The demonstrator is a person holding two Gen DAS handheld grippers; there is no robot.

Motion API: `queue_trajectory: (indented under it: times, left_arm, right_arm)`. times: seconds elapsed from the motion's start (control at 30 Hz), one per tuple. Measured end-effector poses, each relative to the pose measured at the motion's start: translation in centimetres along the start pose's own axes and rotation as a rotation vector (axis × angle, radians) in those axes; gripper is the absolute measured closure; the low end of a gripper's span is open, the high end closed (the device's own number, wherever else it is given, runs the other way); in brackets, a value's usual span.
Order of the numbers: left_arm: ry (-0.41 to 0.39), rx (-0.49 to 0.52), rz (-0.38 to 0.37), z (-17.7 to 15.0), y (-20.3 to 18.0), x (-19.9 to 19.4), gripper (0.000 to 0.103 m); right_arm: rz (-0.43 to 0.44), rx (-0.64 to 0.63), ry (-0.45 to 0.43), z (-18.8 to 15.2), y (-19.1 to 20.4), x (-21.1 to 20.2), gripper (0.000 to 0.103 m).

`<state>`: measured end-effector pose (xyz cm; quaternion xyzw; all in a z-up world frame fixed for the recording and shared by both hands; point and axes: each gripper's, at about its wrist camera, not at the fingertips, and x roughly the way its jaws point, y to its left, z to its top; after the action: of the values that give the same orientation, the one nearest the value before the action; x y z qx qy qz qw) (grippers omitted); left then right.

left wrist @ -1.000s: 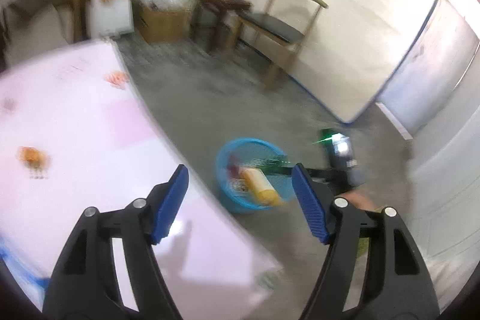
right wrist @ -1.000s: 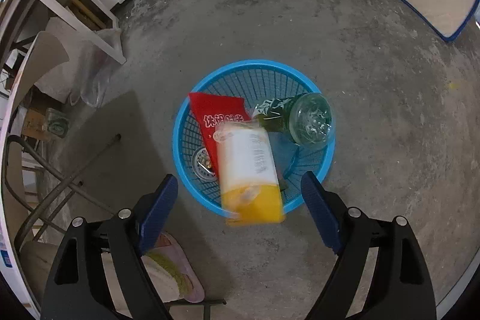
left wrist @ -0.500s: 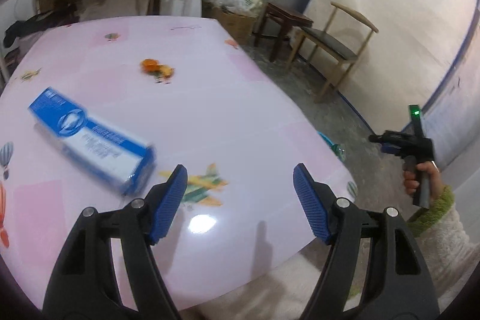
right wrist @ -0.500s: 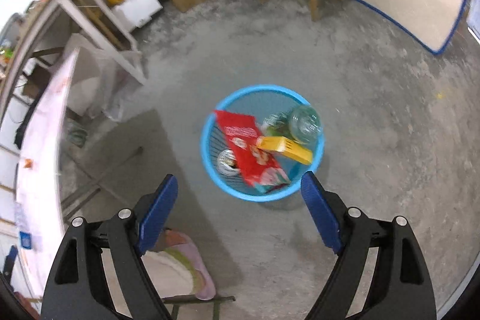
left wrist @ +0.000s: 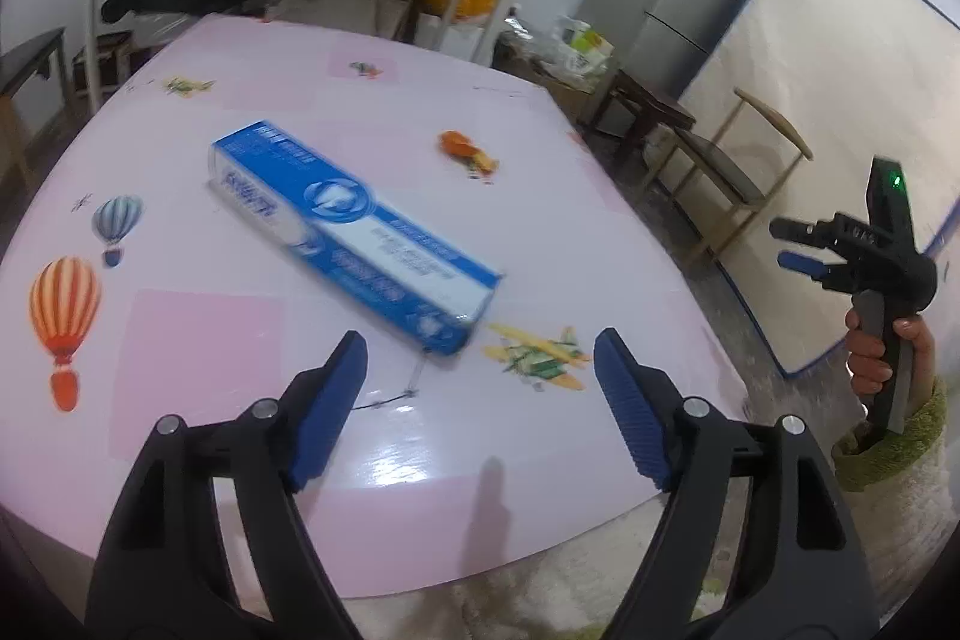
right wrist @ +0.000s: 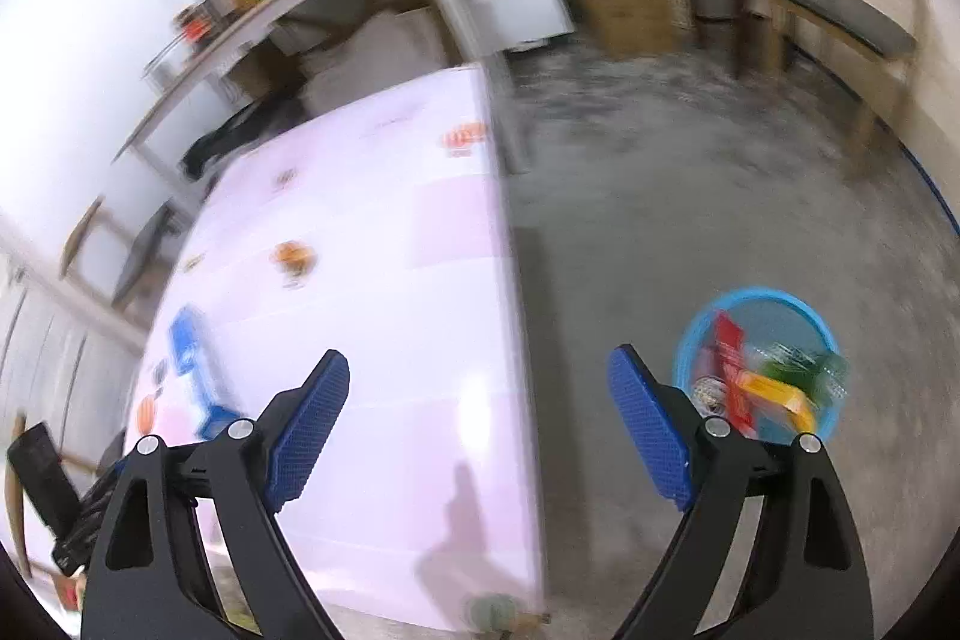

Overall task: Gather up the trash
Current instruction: 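Bring both open tools back over the table toward the toothpaste box, then close the right tool on the orange peel while the left approaches the toothpaste box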

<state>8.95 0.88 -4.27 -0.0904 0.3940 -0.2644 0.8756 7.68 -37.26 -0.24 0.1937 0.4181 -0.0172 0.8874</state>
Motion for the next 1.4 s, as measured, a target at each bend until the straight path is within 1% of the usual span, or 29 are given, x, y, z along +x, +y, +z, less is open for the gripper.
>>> queue_trajectory:
  times: [0.13, 0.3, 0.43, 0.53, 0.63, 0.67, 0.7, 0.77, 0.83, 0.87, 0.97, 1.1, 1.17, 1.2, 1.23, 1.27, 1.3, 1.33, 1.37, 1.4]
  left_arm:
    - [0.002, -0.038, 0.004, -0.5, 1.7, -0.5, 0.026]
    - [0.003, -0.043, 0.009, -0.8, 3.1, -0.5, 0.024]
    - [0.0, -0.057, 0.008, -0.8, 4.2, -0.2, 0.024]
    - [0.003, -0.073, 0.006, -0.8, 5.1, -0.2, 0.024]
    - [0.0, -0.087, 0.0, -0.7, 6.1, -0.1, 0.024]
    - [-0.001, -0.091, -0.003, -0.6, 6.3, -0.1, 0.024]
    - [-0.003, -0.097, -0.007, -0.5, 6.6, -0.1, 0.024]
    - [-0.009, -0.115, -0.018, -0.4, 7.2, -0.1, 0.024]
    - [-0.016, -0.142, -0.033, -0.3, 7.8, -0.4, 0.024]
    - [-0.022, -0.162, -0.042, -0.2, 8.4, -0.5, 0.024]
    - [-0.031, -0.185, -0.043, -0.1, 9.4, -0.8, 0.024]
    - [-0.039, -0.226, -0.064, 0.5, 10.7, -0.8, 0.024]
    - [-0.045, -0.252, -0.079, 0.9, 11.2, -0.7, 0.024]
    - [-0.049, -0.263, -0.084, 1.1, 11.4, -0.6, 0.024]
    - [-0.055, -0.272, -0.089, 1.3, 11.6, -0.6, 0.024]
    - [-0.059, -0.278, -0.091, 1.5, 11.8, -0.6, 0.024]
    - [-0.063, -0.285, -0.09, 1.6, 11.9, -0.7, 0.024]
    - [-0.065, -0.288, -0.088, 1.6, 12.0, -0.8, 0.024]
    - [-0.067, -0.292, -0.087, 1.7, 12.0, -0.8, 0.024]
    - [-0.067, -0.294, -0.087, 1.7, 12.0, -0.8, 0.024]
  right_arm:
    - [0.055, -0.093, 0.046, 0.9, 5.5, 2.2, 0.017]
    - [0.096, -0.167, 0.098, 1.5, 10.8, 4.9, 0.017]
    - [0.195, -0.237, 0.17, 1.4, 15.3, 7.8, 0.017]
    - [0.247, -0.274, 0.229, 0.9, 18.1, 9.9, 0.017]
    - [0.286, -0.283, 0.279, 0.6, 20.1, 11.9, 0.018]
    - [0.298, -0.277, 0.303, 0.5, 20.6, 12.7, 0.02]
    - [0.314, -0.26, 0.332, 0.4, 21.0, 13.5, 0.022]
    - [0.353, -0.2, 0.396, 0.0, 20.9, 15.0, 0.03]
    - [0.411, -0.105, 0.48, -0.7, 20.1, 16.7, 0.037]
    - [0.423, -0.083, 0.501, -1.1, 20.0, 17.1, 0.039]
    - [0.417, -0.073, 0.506, -2.1, 19.5, 17.3, 0.039]
    - [0.471, -0.049, 0.543, -3.0, 19.3, 17.1, 0.039]
    - [0.531, -0.027, 0.598, -4.1, 19.7, 17.3, 0.039]
    - [0.589, -0.011, 0.641, -4.8, 20.1, 17.4, 0.039]
    - [0.664, 0.013, 0.683, -5.5, 20.3, 17.4, 0.039]
    - [0.705, 0.032, 0.704, -5.8, 20.4, 17.5, 0.039]
    - [0.723, 0.045, 0.708, -5.8, 20.1, 17.3, 0.039]
    - [0.7, 0.035, 0.677, -5.4, 19.8, 17.0, 0.039]
    - [0.659, 0.017, 0.631, -4.6, 19.4, 16.6, 0.039]
    - [0.588, -0.007, 0.561, -3.3, 18.8, 16.0, 0.039]
